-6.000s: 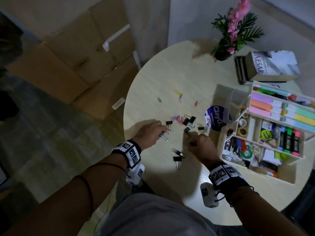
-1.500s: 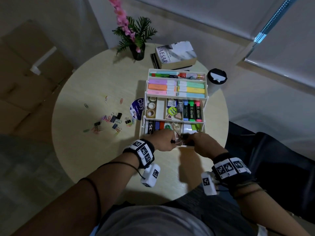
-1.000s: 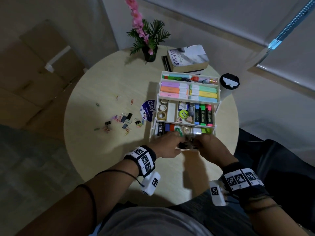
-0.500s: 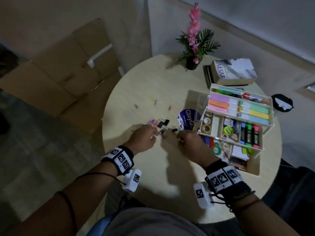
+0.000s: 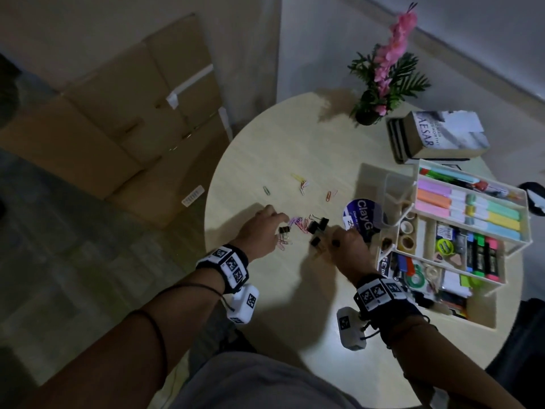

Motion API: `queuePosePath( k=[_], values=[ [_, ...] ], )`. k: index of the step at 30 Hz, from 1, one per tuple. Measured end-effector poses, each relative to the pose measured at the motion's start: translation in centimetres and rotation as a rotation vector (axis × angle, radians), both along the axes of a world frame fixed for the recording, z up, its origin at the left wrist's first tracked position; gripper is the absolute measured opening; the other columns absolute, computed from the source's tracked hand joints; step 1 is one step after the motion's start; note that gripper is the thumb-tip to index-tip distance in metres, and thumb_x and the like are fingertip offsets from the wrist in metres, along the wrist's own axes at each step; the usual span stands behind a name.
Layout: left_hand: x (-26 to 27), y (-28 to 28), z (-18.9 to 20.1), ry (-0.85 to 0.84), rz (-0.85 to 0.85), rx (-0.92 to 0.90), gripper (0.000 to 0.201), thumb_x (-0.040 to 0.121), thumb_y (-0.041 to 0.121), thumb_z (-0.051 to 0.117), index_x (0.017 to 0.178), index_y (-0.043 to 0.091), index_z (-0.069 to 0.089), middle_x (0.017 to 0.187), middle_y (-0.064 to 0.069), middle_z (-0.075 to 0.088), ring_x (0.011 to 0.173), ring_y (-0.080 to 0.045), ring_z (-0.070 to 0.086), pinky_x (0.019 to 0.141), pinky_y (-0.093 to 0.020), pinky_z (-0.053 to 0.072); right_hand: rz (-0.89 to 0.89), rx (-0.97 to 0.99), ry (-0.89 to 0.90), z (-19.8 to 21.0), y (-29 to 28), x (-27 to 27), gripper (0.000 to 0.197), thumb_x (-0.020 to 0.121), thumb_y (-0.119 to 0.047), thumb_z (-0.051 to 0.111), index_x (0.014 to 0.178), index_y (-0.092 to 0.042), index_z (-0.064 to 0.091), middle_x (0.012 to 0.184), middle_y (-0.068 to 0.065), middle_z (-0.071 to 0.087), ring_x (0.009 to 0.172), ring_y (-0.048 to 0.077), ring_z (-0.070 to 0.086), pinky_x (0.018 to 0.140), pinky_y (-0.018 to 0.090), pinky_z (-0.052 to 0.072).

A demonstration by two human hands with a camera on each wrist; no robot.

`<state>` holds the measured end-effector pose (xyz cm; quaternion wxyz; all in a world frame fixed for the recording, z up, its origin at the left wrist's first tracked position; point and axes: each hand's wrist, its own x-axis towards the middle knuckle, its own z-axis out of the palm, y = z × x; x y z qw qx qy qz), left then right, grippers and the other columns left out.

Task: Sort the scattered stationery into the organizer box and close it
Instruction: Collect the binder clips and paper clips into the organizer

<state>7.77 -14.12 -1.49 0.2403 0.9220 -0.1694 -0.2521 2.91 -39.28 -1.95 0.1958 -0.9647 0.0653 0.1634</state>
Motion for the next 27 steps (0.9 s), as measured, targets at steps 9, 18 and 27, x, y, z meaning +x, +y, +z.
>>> queuePosePath(
  k=[9,18,27],
  values=[
    [1.6,-0.5,-0.4,-0.032,-0.255,0.04,0.065,0.088,-0.016,0.056,0.142,0.02,0.059,0.119,-0.005,0.053,0.106,-0.027,0.056,0.079,-0.039,0.052,-0.11,0.059,-0.024,0.1,0.1,-0.6,0.013,0.089,0.001,0.064,0.088,-0.006,0.075,0.086,0.016,0.073,0.078,0.032,0.07,0.069,0.035,0.054],
    [2.3,-0.3,-0.4,-0.048,-0.277,0.026,0.033,0.095,0.0,0.065,0.124,0.014,0.07,0.116,-0.007,0.067,0.102,-0.027,0.065,0.084,-0.038,0.055,-0.174,0.205,-0.097,1.2,-0.6,-1.7,0.008,0.092,0.001,0.067,0.091,-0.004,0.073,0.084,0.007,0.073,0.078,0.023,0.066,0.069,0.035,0.053],
    [1.5,-0.7,0.4,-0.059,-0.19,-0.038,0.009,0.091,0.025,0.068,0.083,0.026,0.063,0.088,0.005,0.062,0.08,-0.02,0.063,0.069,-0.032,0.05,-0.147,0.372,-0.194,4.2,-3.0,-5.2,0.011,0.095,-0.004,0.069,0.096,-0.014,0.075,0.086,-0.005,0.075,0.072,-0.002,0.066,0.064,0.02,0.052]
  ],
)
